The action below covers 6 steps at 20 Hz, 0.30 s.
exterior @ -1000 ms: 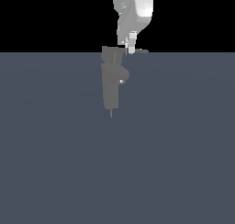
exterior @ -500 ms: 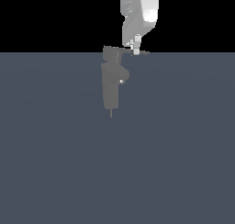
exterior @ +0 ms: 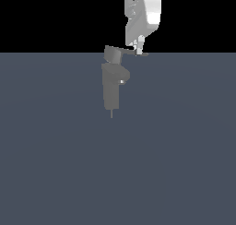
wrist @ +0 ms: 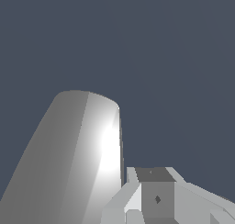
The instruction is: Turn on the faucet by rotating a designated handle.
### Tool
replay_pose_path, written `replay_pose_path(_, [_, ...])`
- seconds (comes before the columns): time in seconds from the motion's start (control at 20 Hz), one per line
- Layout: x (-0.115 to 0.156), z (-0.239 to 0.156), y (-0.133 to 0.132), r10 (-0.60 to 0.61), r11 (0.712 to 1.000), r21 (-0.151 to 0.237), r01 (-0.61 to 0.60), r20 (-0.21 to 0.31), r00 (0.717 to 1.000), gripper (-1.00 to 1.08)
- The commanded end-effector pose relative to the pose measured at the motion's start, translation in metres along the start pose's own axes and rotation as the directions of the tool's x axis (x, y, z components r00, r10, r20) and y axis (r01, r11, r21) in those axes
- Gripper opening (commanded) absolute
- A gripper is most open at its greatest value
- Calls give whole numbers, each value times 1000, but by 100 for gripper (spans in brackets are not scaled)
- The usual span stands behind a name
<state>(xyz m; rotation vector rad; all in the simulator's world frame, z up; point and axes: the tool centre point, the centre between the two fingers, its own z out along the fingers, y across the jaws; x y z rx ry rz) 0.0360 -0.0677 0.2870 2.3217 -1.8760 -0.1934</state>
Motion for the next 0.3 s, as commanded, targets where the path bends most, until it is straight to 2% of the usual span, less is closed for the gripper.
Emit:
replay_pose_path(0.0, [23, 2, 0, 28, 1000, -1, -28, -2, 1000, -100])
replay_pose_path(0.25, [33, 2, -7, 32, 999, 0, -32, -2, 999, -100])
